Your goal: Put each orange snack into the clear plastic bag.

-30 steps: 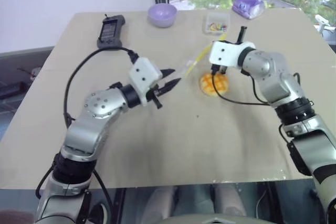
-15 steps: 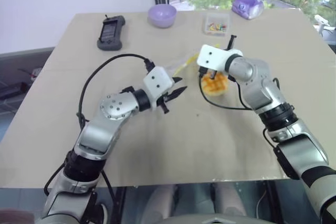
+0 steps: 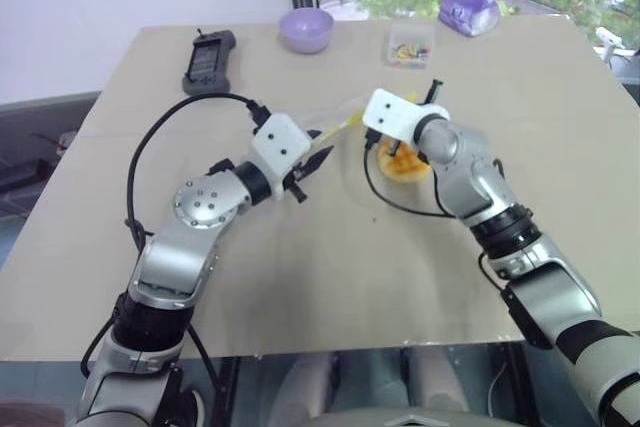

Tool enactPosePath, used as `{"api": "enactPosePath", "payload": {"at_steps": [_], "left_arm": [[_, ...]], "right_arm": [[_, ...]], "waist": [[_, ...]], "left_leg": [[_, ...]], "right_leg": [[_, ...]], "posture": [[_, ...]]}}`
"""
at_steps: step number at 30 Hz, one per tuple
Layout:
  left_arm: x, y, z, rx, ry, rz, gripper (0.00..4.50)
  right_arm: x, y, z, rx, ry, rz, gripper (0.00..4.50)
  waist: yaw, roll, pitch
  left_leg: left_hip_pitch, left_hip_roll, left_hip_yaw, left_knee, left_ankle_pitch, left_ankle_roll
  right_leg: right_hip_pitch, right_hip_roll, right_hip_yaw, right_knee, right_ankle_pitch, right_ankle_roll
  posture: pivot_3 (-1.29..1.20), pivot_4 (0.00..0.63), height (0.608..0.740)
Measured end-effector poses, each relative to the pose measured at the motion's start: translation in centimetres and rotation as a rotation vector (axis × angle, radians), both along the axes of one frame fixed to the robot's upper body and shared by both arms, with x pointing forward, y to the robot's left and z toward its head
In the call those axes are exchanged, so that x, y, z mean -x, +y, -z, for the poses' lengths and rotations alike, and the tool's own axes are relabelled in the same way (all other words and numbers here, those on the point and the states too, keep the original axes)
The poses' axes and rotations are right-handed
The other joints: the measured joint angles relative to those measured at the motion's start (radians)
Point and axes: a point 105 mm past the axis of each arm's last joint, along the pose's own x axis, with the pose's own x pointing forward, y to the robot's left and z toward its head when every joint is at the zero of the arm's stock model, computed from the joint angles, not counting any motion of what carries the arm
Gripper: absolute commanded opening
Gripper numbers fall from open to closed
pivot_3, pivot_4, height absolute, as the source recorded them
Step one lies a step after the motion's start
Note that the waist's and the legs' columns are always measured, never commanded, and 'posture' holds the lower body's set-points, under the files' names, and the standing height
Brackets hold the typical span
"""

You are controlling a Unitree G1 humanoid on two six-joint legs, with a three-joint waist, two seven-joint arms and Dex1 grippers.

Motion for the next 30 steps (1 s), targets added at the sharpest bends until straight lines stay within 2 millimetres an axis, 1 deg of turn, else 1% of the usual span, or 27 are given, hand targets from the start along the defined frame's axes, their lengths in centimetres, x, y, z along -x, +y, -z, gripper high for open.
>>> {"api": "enactPosePath", "payload": {"at_steps": [2, 3, 6, 10, 13, 16, 20, 24, 30], "left_arm": [[-0.2, 0.3, 0.1, -0.024, -0.011, -0.022, 1.43], [-0.3, 0.4, 0.3, -0.049, -0.017, -0.040, 1.43], [-0.7, 0.6, 0.9, -0.079, -0.014, -0.063, 1.43], [-1.2, 1.4, 1.1, -0.102, -0.021, -0.114, 1.43], [-1.3, 1.5, 1.2, -0.111, -0.026, -0.124, 1.43], [-1.3, 1.4, 1.1, -0.108, -0.029, -0.123, 1.43], [-1.2, 0.6, 1.0, -0.066, -0.026, -0.103, 1.43], [-1.1, 0.5, 1.0, -0.063, -0.018, -0.104, 1.43], [-1.3, 0.8, 1.0, -0.067, 0.005, -0.126, 1.43]], "right_arm": [[0.4, 0.5, -0.2, 0.017, -0.016, -0.001, 0.00], [0.7, 1.0, -0.6, 0.024, -0.030, -0.007, 0.00], [1.3, 1.7, -1.1, 0.022, -0.039, -0.013, 0.00], [1.8, 1.9, -1.5, 0.042, -0.049, -0.013, 0.00], [2.1, 2.1, -1.8, 0.045, -0.057, -0.012, 0.00], [2.3, 2.4, -1.7, 0.046, -0.052, -0.013, 0.00], [2.4, 2.5, -1.6, 0.051, -0.052, -0.013, 0.00], [2.2, 2.3, -1.6, 0.055, -0.062, 0.006, 0.00], [2.0, 2.5, -1.2, 0.043, -0.063, 0.028, 0.00]], "waist": [[-0.003, 0.000, 0.000], [-0.004, 0.000, 0.000], [-0.009, 0.000, 0.000], [-0.010, 0.000, 0.000], [-0.011, 0.000, 0.000], [-0.011, 0.000, 0.000], [-0.011, 0.000, 0.000], [-0.014, 0.000, 0.000], [-0.014, 0.000, 0.000]], "left_leg": [[0.000, 0.000, 0.000, 0.000, 0.000, 0.000], [0.000, 0.000, 0.000, 0.000, 0.000, 0.000], [0.000, 0.000, 0.000, 0.000, 0.000, 0.000], [0.000, 0.000, 0.000, 0.000, 0.000, 0.000], [0.000, 0.000, 0.000, 0.000, 0.000, 0.000], [0.000, 0.000, 0.000, 0.000, 0.000, 0.000], [0.000, 0.000, 0.000, 0.000, 0.000, 0.000], [0.000, 0.000, 0.000, 0.000, 0.000, 0.000], [0.000, 0.000, 0.000, 0.000, 0.000, 0.000]], "right_leg": [[0.000, 0.000, 0.000, 0.000, 0.000, 0.000], [0.000, 0.000, 0.000, 0.000, 0.000, 0.000], [0.000, 0.001, 0.000, 0.001, 0.000, 0.000], [0.000, 0.001, 0.000, 0.001, 0.000, 0.000], [0.000, 0.000, 0.000, 0.001, 0.000, 0.000], [0.000, 0.001, 0.000, 0.001, 0.000, 0.000], [0.000, 0.000, 0.000, 0.001, 0.000, 0.000], [0.000, 0.000, 0.000, 0.001, 0.000, 0.000], [0.000, 0.000, 0.000, 0.001, 0.000, 0.000]], "posture": [[0.00, 0.150, 0.740], [0.00, 0.150, 0.740], [0.00, 0.150, 0.740], [0.00, 0.150, 0.740], [0.00, 0.150, 0.740], [0.00, 0.150, 0.740], [0.00, 0.150, 0.740], [0.00, 0.150, 0.740], [0.00, 0.150, 0.740]]}}
